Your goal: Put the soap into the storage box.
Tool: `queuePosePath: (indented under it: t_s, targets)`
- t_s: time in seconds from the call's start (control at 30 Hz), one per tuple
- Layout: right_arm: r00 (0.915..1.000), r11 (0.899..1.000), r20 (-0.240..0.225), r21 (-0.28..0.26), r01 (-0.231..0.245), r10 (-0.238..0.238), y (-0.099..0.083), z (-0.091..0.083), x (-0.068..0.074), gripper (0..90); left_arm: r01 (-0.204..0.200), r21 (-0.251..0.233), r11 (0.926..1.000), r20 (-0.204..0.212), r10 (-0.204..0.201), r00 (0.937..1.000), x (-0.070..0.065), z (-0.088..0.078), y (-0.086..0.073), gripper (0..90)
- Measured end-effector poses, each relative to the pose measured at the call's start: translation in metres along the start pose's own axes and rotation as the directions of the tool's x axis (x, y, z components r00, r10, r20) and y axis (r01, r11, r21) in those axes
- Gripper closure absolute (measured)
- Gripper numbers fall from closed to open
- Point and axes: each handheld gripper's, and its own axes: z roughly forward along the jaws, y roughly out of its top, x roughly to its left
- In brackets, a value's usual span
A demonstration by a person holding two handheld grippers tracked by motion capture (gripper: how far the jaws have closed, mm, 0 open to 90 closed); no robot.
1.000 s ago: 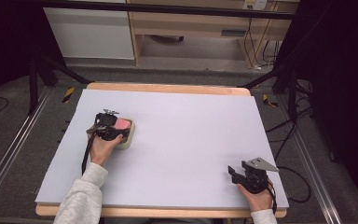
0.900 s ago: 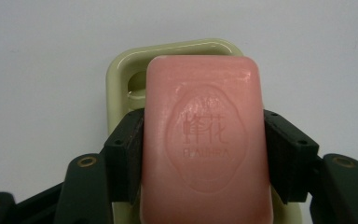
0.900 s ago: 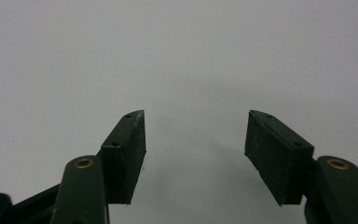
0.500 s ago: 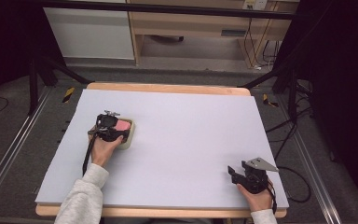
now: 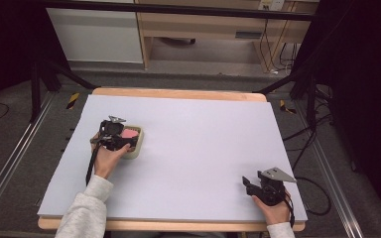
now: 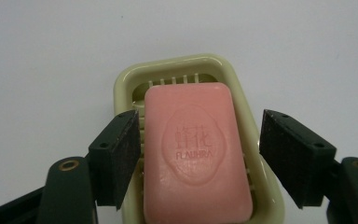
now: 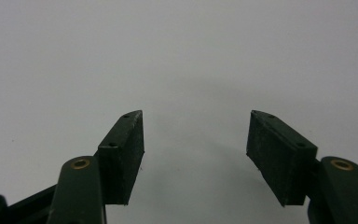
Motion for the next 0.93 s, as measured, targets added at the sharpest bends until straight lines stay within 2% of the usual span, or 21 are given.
queuePosePath:
  t_s: [0.2, 0.43, 0.73, 0.83, 0.93]
  targets:
    - [1.0, 1.0, 0.003, -0.003, -0.001, 0.001, 0.0, -0.001, 0.0, 35.9, -0.013, -0.047, 0.9988, 0.044, 0.015, 0.9989, 0.001, -0.019, -0.004, 25.7]
    - [0.9998, 1.0, 0.015, -0.006, -0.016, 0.017, 0.0, -0.001, -0.001, 28.7, 0.005, -0.12, 0.9927, 0.1, 0.008, 0.9949, 0.006, -0.039, -0.024, 23.3]
    - [0.9991, 1.0, 0.033, -0.004, -0.026, 0.026, -0.002, 0.0, -0.005, 22.5, -0.005, -0.176, 0.9844, 0.097, 0.023, 0.995, 0.014, -0.054, -0.06, 22.5]
    - [0.9986, 0.999, 0.039, 0.005, -0.037, 0.037, -0.002, 0.0, -0.007, 21.1, 0.018, -0.189, 0.9819, 0.1, 0.001, 0.995, 0.018, -0.058, -0.071, 22.5]
    - [0.9979, 0.999, 0.047, 0.01, -0.046, 0.045, -0.003, 0.0, -0.009, 19.9, 0.008, -0.182, 0.9832, 0.089, 0.008, 0.996, 0.023, -0.06, -0.081, 22.5]
